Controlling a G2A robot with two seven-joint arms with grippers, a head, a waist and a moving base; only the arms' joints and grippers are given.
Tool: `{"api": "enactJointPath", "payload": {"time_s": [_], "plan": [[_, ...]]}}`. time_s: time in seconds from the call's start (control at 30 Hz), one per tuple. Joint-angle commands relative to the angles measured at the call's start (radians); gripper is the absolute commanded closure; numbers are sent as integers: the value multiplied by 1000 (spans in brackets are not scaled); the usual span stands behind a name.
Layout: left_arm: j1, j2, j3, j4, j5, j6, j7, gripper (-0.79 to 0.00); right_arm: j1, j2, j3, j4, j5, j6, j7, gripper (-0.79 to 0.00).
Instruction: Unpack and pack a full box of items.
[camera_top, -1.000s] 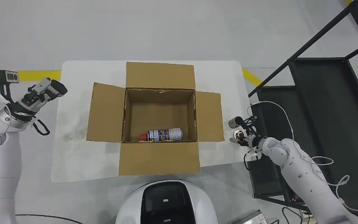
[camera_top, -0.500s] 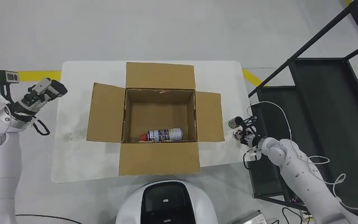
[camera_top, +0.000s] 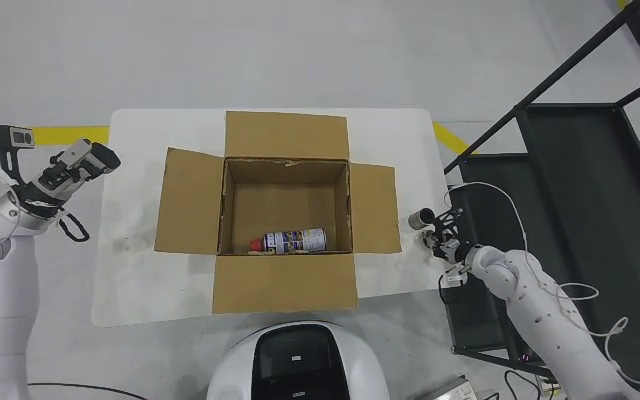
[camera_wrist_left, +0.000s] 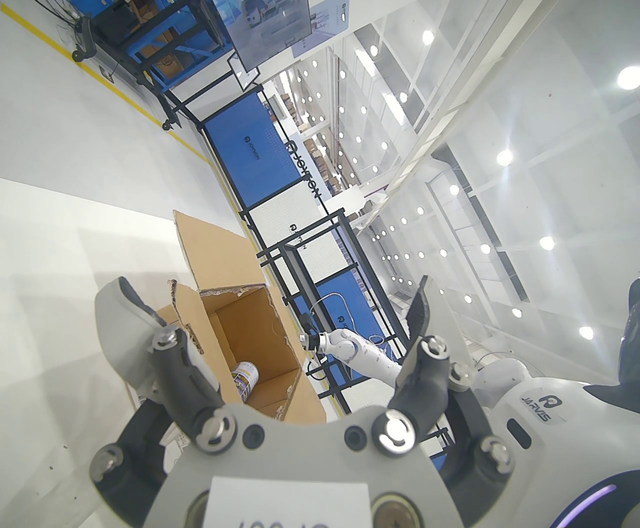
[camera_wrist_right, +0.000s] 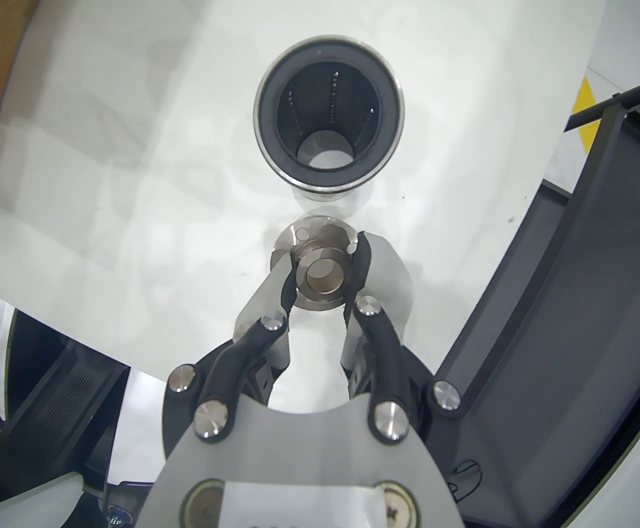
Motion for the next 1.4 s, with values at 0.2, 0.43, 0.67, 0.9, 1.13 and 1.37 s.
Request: {"api": "enactJointPath", "payload": {"time_s": [0.2,0.43,0.67,0.9,1.13,1.37], "plan": [[0,0,0,0,0,0,0,-785,-77,22,97,-64,-12,-43,-9,0],[0,0,0,0,0,0,0,-785,-221,47,251,-236,10,-104,-45,0],[0,0,0,0,0,0,0,-785,-328,57,371,-441,54,-163,-68,0],[0,0,0,0,0,0,0,-785,-285,53,336,-604,49,-149,-21,0],[0,0,0,0,0,0,0,-785,-118,39,170,-651,60,-161,67,0],[0,0,0,0,0,0,0,-785,96,3,-63,-605,28,-110,145,0]]}}
